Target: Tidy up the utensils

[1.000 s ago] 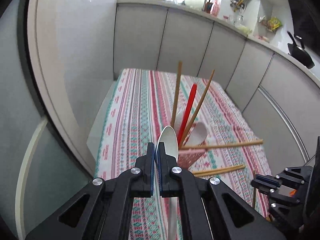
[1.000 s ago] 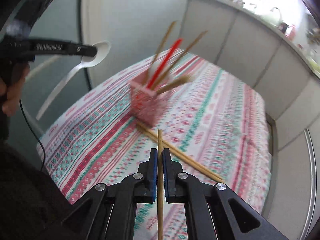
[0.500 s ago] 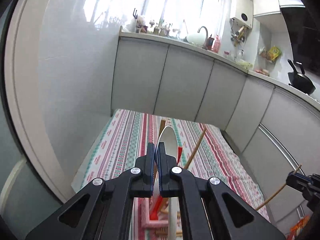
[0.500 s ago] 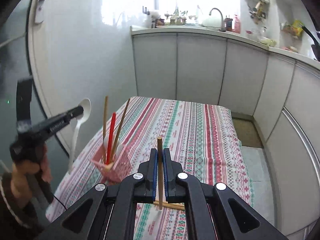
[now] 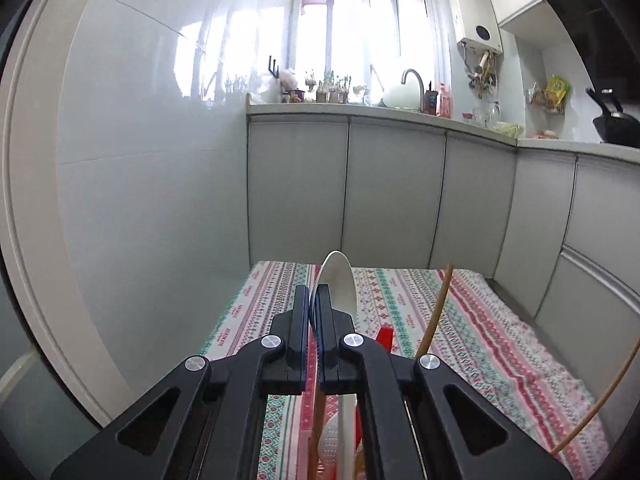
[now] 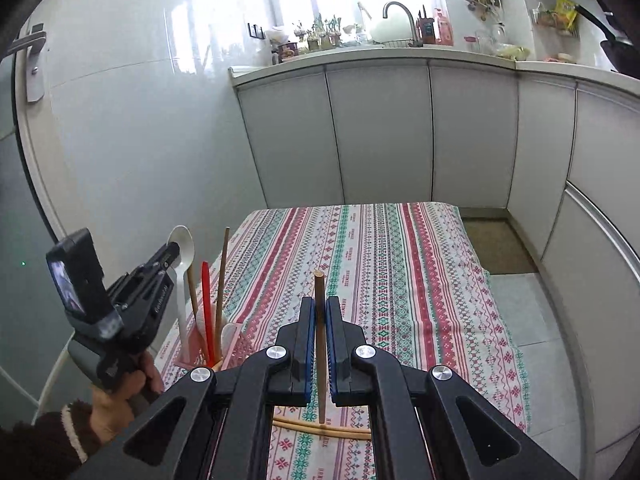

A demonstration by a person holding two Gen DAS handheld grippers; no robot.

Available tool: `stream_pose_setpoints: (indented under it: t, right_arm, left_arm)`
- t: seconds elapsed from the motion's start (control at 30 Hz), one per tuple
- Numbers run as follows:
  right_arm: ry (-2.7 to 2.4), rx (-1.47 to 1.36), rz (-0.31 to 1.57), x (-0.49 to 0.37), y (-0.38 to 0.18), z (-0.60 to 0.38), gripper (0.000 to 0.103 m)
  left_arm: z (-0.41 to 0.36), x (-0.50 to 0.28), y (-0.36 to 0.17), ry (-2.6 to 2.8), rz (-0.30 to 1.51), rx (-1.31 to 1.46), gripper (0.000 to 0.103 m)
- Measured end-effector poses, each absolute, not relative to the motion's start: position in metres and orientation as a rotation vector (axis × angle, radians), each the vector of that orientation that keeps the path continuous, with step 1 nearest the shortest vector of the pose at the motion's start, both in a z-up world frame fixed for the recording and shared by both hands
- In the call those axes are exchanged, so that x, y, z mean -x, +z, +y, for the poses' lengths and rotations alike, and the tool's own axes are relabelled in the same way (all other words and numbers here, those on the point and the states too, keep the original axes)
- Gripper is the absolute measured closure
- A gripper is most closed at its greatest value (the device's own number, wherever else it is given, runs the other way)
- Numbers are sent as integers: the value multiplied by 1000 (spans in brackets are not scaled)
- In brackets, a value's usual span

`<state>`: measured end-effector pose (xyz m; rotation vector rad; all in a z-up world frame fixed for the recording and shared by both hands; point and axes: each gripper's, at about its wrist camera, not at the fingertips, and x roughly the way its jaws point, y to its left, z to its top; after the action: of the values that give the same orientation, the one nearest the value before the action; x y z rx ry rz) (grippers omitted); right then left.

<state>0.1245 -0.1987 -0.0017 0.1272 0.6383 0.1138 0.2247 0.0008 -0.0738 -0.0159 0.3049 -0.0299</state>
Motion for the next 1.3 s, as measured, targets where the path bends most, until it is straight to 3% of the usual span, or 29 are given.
stream_pose_setpoints:
  t: [0.63,0.97,1.3]
  right_arm:
    - [134,-183,611,-118,6,-201,98]
    - [156,-213,616,-119,5,-194,98]
    - [148,-228,593,-118,10,-198,98]
  left_arm:
    - [17,-211,-83,-128,430,95,99]
    - [15,-197,-76,-100,327,69,101]
    - [24,-206,-70,-227,402,194,102]
